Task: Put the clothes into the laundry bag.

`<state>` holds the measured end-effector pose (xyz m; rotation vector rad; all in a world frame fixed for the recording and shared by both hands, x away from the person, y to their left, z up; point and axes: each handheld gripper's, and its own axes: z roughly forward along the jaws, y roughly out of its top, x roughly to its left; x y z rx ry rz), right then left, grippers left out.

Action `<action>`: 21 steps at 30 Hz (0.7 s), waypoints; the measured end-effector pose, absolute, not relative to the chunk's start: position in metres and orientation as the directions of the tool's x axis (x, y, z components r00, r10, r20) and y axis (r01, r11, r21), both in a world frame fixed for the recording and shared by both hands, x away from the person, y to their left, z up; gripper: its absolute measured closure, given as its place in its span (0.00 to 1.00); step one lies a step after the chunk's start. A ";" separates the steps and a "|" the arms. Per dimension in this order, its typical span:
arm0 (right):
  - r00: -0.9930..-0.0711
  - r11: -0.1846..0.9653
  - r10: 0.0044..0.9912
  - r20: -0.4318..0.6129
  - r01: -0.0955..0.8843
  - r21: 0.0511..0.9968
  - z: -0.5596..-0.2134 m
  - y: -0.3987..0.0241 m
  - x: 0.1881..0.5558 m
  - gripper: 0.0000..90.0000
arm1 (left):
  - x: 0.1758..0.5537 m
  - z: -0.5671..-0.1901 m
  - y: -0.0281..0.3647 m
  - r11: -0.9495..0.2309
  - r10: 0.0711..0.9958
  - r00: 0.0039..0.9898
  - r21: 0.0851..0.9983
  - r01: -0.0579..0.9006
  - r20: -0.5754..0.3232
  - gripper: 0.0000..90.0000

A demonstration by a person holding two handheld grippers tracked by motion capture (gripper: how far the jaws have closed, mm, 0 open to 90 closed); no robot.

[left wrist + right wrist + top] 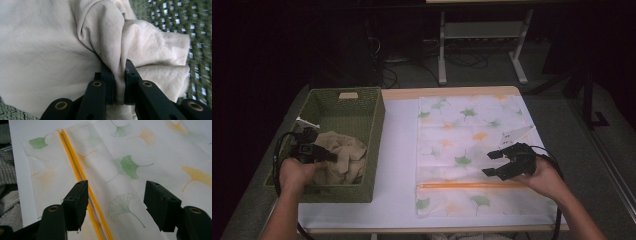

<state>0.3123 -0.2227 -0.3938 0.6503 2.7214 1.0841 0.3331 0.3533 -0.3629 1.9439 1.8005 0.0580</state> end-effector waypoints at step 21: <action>-0.909 0.731 0.415 0.033 0.356 0.582 -0.426 -0.203 0.317 0.52 | 0.300 -0.325 0.372 0.083 0.867 0.221 0.566 0.820 -0.447 0.93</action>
